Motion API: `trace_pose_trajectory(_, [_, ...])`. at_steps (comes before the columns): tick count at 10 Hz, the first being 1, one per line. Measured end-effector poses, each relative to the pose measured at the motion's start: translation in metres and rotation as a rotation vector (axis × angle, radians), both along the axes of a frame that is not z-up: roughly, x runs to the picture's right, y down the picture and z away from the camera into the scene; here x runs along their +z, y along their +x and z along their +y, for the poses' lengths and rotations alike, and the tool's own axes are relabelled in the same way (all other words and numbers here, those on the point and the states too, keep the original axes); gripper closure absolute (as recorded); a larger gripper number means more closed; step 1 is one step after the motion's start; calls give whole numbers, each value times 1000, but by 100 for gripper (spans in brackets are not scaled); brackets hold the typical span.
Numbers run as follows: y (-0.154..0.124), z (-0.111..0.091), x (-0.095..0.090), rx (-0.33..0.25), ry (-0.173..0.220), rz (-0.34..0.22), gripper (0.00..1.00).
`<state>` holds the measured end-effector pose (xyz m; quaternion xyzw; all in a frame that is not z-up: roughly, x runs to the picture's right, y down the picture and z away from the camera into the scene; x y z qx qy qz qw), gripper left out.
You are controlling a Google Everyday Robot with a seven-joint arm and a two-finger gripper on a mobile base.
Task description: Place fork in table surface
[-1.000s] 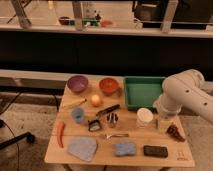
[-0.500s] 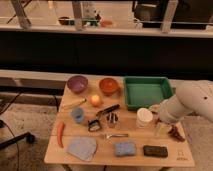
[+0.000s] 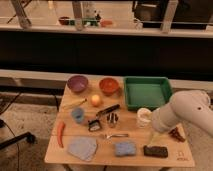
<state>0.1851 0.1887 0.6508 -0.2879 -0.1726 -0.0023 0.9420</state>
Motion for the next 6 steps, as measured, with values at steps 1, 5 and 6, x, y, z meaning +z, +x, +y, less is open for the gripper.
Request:
trace_pose_trajectory(1, [-8, 6, 3, -15, 1, -8, 20])
trace_pose_trajectory(5, [-14, 7, 5, -22, 1, -13, 20])
trace_pose_trajectory(6, [-14, 7, 5, -22, 1, -13, 20])
